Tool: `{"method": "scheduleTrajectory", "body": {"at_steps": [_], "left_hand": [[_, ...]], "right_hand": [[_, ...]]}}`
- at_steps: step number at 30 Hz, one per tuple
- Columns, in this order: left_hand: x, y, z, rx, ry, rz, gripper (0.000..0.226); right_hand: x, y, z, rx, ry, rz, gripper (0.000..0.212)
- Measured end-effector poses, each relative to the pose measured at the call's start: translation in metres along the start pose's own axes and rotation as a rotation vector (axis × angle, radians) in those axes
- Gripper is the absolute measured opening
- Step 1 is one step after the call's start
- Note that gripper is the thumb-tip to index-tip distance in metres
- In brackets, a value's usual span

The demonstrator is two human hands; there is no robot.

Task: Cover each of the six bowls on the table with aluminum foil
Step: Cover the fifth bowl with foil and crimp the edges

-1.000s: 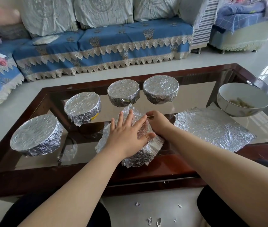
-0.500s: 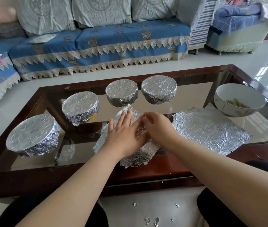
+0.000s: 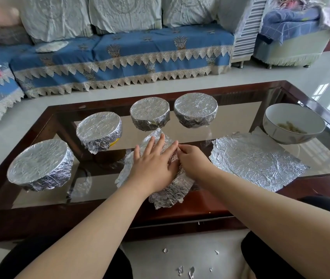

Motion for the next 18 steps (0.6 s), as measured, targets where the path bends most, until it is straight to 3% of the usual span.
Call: {"method": "scheduleTrajectory", "body": {"at_steps": [10,13,18], "left_hand": [[0.0,-0.002,-0.002,0.044,-0.055,-0.013,0.059],[-0.001,-0.002,-0.002,0.06,-0.074,-0.015,0.058],[-0.004,0.0,-0.002,0.059,-0.1,-0.024,0.058]], "right_hand": [[0.011,0.001,0.002,0.005,0.072,0.122,0.04],[0.011,-0.002,-0.001,0.071,-0.011,0.075,0.035],[0.009,-0.008,-0.023,0.147,-0.182,0.195,0.034]]}}
Point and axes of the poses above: each hand's wrist, its own z-axis towards the middle knuckle, its own y-axis out of the palm, x = y × z, the point moved 10 cm from there along z, towards the middle knuckle, and after that the axes turned 15 degrees about y, right-handed, at the moved point
